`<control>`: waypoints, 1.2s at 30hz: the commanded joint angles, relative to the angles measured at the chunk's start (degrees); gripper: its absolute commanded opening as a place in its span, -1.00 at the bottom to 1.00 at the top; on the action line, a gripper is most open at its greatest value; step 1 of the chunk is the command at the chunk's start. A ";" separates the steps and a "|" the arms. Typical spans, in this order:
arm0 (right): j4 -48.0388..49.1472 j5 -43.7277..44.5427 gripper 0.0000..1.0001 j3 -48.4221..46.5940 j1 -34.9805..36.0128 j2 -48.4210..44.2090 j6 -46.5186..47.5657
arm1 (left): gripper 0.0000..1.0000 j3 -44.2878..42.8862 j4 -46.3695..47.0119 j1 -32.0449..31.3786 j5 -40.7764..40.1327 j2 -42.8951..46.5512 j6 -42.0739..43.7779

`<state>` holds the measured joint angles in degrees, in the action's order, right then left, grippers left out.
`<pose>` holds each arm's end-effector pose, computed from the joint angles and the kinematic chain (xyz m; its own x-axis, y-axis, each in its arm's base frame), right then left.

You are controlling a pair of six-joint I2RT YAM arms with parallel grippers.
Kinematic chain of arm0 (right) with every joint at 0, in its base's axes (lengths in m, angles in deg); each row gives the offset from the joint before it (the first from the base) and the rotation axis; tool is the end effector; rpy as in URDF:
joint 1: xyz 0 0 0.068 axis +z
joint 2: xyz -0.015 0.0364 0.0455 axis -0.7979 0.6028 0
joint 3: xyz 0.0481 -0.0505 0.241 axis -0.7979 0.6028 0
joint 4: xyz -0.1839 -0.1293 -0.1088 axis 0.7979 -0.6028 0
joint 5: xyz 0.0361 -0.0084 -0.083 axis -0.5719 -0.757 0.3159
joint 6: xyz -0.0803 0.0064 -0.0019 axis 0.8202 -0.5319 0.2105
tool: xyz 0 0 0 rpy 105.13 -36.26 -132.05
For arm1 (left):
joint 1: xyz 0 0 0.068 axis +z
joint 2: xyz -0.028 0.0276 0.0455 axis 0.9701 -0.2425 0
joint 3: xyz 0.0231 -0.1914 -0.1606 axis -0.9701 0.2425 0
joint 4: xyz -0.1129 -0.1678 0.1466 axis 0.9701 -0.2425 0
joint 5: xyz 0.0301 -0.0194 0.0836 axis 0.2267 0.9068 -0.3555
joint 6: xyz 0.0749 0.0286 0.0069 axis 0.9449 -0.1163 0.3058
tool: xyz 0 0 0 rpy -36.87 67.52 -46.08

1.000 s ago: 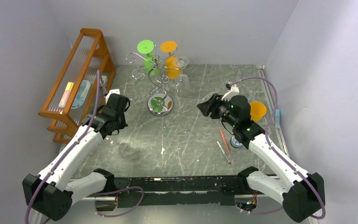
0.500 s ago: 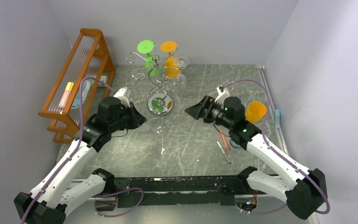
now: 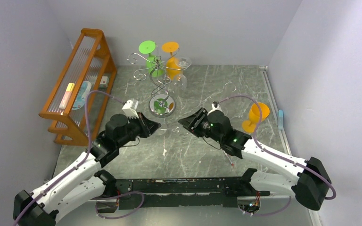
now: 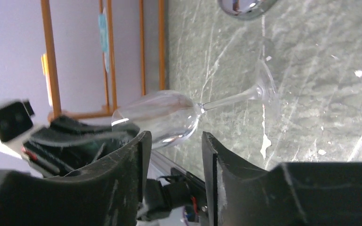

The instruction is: Place the wine glass upside down on the wine glass rack

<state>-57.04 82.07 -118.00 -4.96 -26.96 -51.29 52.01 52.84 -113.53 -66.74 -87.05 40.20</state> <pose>0.1870 0.1986 0.2392 -0.7253 0.5907 -0.3535 -0.0189 0.4962 0.8680 0.1770 -0.1425 0.2569 -0.6152 -0.3658 -0.6984 0.3392 0.6768 -0.6533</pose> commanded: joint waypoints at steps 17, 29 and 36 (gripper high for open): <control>5.26 1.67 0.04 -0.70 0.44 14.44 -26.68 | -0.90 16.73 34.13 -1.16 2.83 6.64 -0.47; 15.63 1.90 -0.12 2.01 0.40 17.63 -34.66 | -0.90 18.67 38.89 -1.20 5.99 5.58 -0.68; 19.57 1.50 -0.30 3.30 0.50 19.13 -37.69 | -0.90 19.22 40.78 -1.25 7.46 4.80 -0.74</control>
<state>-41.41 82.85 -115.33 -4.81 -8.82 -85.76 70.94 87.84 -114.33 -62.63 -82.15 39.54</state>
